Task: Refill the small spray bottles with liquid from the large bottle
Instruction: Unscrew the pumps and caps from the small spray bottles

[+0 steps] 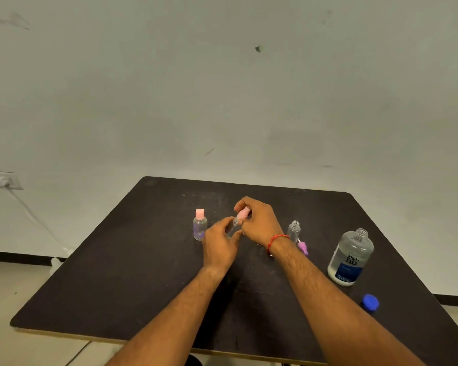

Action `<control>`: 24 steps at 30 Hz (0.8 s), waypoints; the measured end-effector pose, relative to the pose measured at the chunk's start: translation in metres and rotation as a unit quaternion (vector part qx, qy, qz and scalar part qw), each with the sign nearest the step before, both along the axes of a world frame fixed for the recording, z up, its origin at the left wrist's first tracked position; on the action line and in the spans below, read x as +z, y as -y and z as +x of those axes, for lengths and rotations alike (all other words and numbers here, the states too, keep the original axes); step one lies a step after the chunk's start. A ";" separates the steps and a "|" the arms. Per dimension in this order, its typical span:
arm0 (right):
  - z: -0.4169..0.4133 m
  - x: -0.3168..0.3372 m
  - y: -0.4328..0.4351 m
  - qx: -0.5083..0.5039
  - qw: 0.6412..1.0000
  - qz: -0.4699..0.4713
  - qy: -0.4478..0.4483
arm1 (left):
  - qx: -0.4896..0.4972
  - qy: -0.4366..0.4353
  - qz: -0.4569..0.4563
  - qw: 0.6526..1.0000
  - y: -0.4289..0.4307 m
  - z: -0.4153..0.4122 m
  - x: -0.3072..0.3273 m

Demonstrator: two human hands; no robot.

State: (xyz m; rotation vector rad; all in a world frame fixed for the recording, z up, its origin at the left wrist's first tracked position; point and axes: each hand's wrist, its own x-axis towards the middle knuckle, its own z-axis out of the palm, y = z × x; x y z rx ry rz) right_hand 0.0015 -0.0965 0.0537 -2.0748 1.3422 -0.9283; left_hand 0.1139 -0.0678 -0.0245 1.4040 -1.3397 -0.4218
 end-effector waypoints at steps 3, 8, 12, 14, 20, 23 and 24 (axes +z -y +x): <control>-0.001 -0.001 -0.001 -0.002 1.000 0.008 0.005 | 0.005 0.003 0.008 1.000 0.000 0.001 0.000; -0.004 0.000 -0.002 -0.013 1.000 -0.001 0.004 | 0.004 0.005 0.012 1.000 0.000 0.001 0.000; -0.006 0.006 -0.004 -0.020 1.000 -0.020 0.000 | 0.015 0.005 0.020 1.000 0.000 0.001 -0.001; -0.009 0.009 -0.005 -0.026 0.999 -0.027 0.004 | 0.021 0.009 0.021 1.000 0.000 0.001 -0.001; -0.020 0.016 -0.006 -0.052 0.996 -0.063 0.042 | 0.041 0.002 0.040 0.998 -0.004 0.003 0.002; -0.026 0.016 -0.005 -0.072 0.993 -0.067 0.064 | 0.048 -0.006 0.046 0.998 -0.004 0.003 0.001; -0.028 0.016 -0.005 -0.077 0.992 -0.067 0.071 | 0.050 -0.008 0.047 0.998 -0.004 0.003 0.001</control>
